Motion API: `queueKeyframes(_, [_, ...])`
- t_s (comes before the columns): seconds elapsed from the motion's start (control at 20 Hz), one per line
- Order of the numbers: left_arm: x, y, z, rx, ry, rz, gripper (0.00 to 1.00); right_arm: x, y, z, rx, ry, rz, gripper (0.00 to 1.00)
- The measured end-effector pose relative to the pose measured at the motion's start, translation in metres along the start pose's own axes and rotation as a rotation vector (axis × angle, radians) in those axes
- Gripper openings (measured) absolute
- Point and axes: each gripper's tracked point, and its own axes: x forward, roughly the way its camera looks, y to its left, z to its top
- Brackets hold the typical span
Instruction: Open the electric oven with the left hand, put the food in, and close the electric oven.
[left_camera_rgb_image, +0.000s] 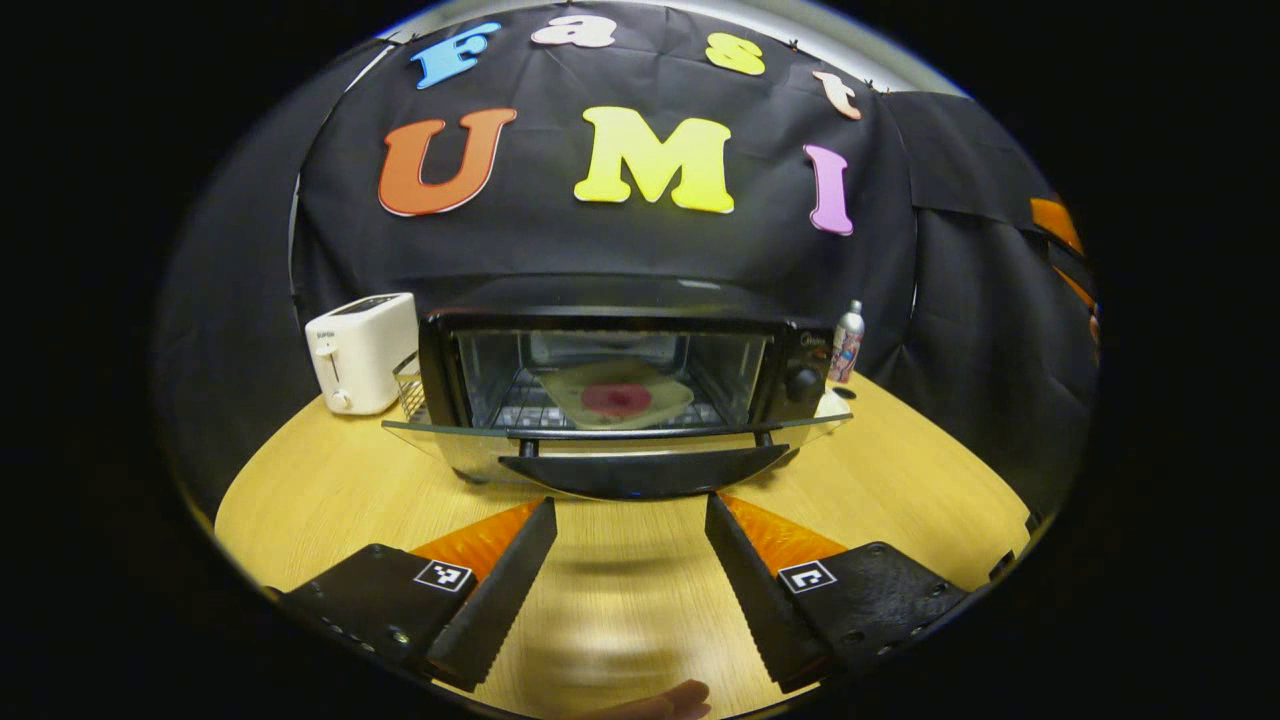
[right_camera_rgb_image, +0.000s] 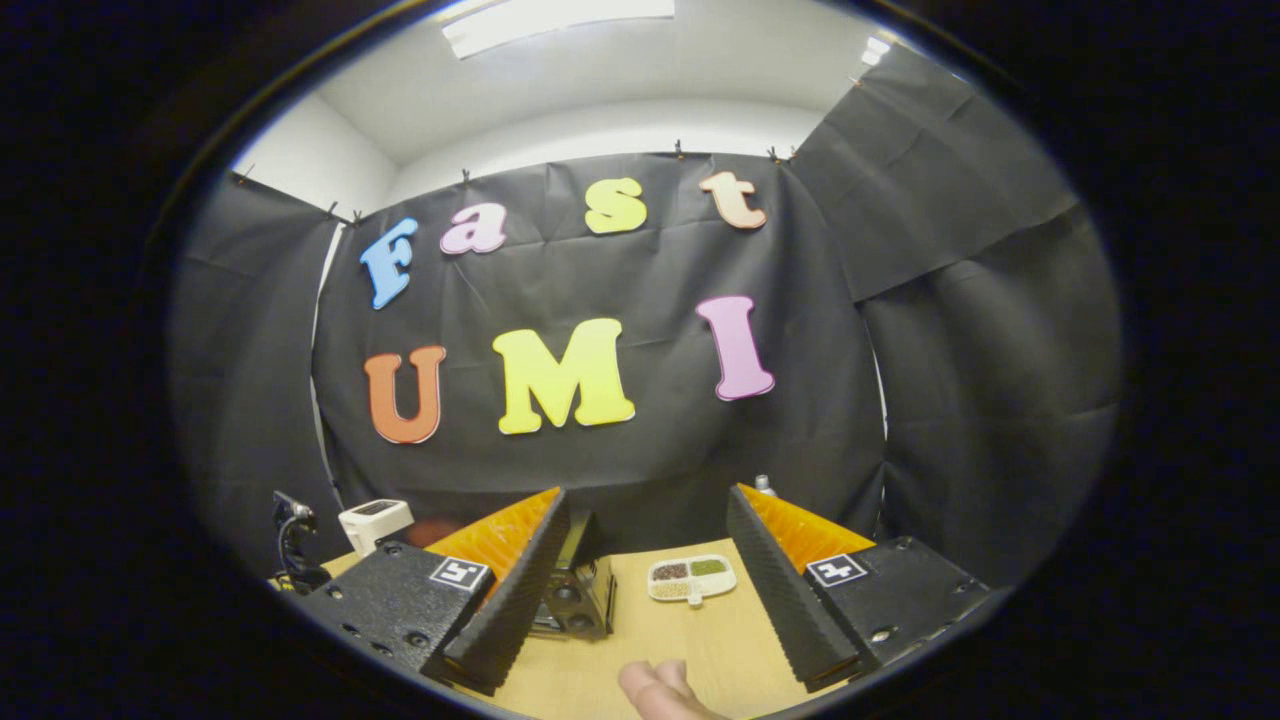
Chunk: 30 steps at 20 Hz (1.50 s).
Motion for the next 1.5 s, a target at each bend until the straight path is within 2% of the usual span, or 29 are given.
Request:
queueKeyframes(0.15, [0.02, 0.013, 0.033, -0.024, -0.092, 0.033, 0.95, -0.011, -0.009, 0.006, -0.004, -0.002, -0.019, 0.96])
queueKeyframes(0.25, [0.024, 0.023, 0.039, -0.007, -0.099, 0.069, 0.95, -0.019, -0.012, 0.008, -0.007, 0.0, -0.025, 0.95])
queueKeyframes(0.35, [0.015, 0.028, 0.046, -0.002, -0.103, 0.104, 0.95, -0.028, -0.015, 0.01, -0.018, 0.004, -0.026, 0.96])
queueKeyframes(0.45, [-0.002, 0.02, 0.057, -0.012, -0.14, 0.103, 0.95, -0.038, -0.016, 0.014, -0.03, 0.001, -0.023, 0.96])
queueKeyframes(0.6, [-0.042, 0.009, 0.075, -0.005, -0.202, 0.116, 0.95, -0.058, -0.018, 0.02, -0.022, 0.002, -0.016, 0.96])
queueKeyframes(0.85, [-0.134, -0.011, 0.101, 0.027, -0.306, 0.17, 0.95, -0.099, -0.026, 0.028, 0.001, -0.018, -0.004, 0.96])
queueKeyframes(1.05, [-0.206, -0.043, 0.106, 0.022, -0.346, 0.153, 0.95, -0.138, -0.037, 0.032, -0.032, -0.041, -0.036, 0.95])
queueKeyframes(1.2, [-0.252, -0.06, 0.103, 0.088, -0.342, 0.163, 0.95, -0.164, -0.045, 0.039, -0.04, -0.051, -0.072, 0.95])
queueKeyframes(1.35, [-0.281, -0.073, 0.1, 0.102, -0.371, 0.167, 0.95, -0.177, -0.044, 0.045, -0.05, -0.055, -0.072, 0.96])
queueKeyframes(1.5, [-0.287, -0.077, 0.089, 0.087, -0.36, 0.156, 0.95, -0.182, -0.035, 0.049, -0.06, -0.065, -0.05, 0.96])
